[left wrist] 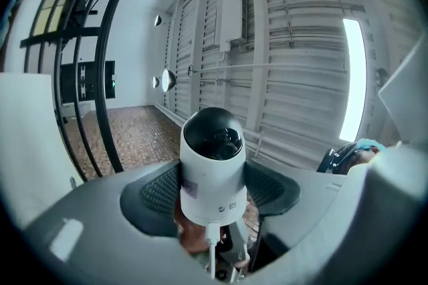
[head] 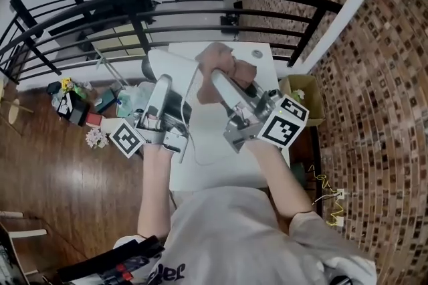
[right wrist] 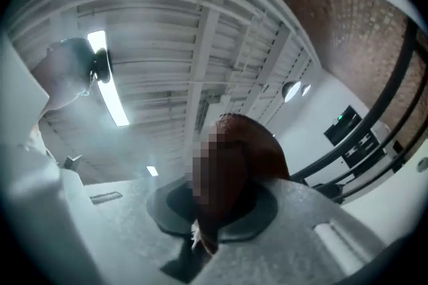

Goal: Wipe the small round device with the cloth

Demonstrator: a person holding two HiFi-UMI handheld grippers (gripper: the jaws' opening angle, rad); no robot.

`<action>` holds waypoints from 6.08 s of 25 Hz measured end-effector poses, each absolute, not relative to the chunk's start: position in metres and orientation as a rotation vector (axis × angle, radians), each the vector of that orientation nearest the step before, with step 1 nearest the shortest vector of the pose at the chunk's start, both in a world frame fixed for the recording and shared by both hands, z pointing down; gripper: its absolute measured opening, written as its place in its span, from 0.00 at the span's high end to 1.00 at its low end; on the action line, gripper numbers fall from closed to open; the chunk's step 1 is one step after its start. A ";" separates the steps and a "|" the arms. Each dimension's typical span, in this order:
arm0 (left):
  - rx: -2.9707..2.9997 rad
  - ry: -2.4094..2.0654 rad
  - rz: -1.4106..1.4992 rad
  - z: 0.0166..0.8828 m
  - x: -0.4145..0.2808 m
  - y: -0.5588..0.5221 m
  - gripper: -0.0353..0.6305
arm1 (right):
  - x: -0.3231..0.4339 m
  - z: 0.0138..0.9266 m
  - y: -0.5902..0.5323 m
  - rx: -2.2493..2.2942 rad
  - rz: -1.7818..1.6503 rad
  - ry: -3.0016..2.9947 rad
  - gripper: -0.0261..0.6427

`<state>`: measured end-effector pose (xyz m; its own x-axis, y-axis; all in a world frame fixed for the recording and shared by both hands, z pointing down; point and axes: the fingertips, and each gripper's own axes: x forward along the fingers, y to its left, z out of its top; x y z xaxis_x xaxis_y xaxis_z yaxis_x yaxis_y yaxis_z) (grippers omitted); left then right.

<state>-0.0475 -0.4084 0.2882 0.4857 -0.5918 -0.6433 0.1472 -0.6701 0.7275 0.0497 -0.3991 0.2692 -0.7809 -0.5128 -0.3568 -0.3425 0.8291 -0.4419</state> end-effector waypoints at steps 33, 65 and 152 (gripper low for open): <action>2.320 -1.135 -0.435 0.450 -0.028 -0.452 0.46 | 0.111 0.407 -0.393 -1.124 -0.616 2.504 0.93; 2.321 -1.518 0.370 0.668 0.005 -0.397 0.42 | 0.148 0.505 -0.294 -1.551 -0.673 2.434 0.93; 2.755 -1.627 -0.037 0.402 -0.008 0.128 0.54 | 0.113 0.386 0.153 -1.718 -0.069 2.556 0.92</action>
<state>-0.0084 0.1282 0.4015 0.4834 -0.8740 -0.0494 -0.8754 -0.4819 -0.0384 0.1135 0.1528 0.3855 -0.3768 -0.9259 -0.0258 -0.9232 0.3777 -0.0713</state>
